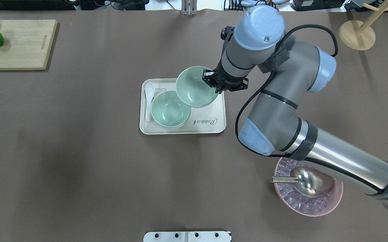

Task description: Stack green bowls together

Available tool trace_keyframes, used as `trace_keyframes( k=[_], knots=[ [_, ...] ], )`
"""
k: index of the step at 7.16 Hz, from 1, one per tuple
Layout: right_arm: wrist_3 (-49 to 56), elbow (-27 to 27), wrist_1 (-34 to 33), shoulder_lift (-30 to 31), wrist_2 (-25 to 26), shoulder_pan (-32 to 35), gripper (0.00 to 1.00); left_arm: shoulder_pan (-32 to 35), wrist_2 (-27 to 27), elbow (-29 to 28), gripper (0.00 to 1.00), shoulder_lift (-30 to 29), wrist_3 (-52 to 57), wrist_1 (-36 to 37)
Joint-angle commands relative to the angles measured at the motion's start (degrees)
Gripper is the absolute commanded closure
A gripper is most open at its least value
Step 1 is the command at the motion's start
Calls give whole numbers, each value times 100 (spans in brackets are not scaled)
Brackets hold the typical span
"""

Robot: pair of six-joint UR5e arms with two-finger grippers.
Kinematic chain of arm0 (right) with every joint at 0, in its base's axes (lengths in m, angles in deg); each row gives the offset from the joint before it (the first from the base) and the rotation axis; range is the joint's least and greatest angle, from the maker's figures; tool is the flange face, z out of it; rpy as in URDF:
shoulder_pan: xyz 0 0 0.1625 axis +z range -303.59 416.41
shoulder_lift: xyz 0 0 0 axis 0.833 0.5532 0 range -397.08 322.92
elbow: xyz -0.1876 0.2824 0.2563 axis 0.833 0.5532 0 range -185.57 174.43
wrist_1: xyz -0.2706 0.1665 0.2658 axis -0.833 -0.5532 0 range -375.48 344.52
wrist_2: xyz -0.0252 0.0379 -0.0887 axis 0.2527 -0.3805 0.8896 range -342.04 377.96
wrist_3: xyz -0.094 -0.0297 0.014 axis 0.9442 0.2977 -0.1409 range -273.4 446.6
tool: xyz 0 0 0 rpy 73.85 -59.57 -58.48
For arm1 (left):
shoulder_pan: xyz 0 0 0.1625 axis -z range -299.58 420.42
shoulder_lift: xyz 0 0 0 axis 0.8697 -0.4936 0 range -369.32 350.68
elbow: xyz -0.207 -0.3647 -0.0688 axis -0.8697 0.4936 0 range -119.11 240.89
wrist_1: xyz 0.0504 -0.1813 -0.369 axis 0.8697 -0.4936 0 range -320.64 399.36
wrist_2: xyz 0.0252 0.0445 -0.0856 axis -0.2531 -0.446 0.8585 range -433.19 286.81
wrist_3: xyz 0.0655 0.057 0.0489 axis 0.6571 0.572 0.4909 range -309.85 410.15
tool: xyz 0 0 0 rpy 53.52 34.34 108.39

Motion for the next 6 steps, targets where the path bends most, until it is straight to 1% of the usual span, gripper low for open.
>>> trace_keyframes(
  k=[1, 2, 3, 6],
  knots=[
    [-528, 620, -29, -629, 186, -325, 100, 445, -18, 34, 2, 24, 6, 945],
    [-626, 1050, 5, -894, 238, -447, 100, 526, -36, 34, 2, 76, 6, 959],
    [-626, 1063, 23, -870, 378, -570, 100, 552, -53, 34, 2, 120, 6, 959],
    [-600, 1072, 32, -774, 485, -730, 100, 561, -53, 34, 2, 129, 6, 950]
  ],
)
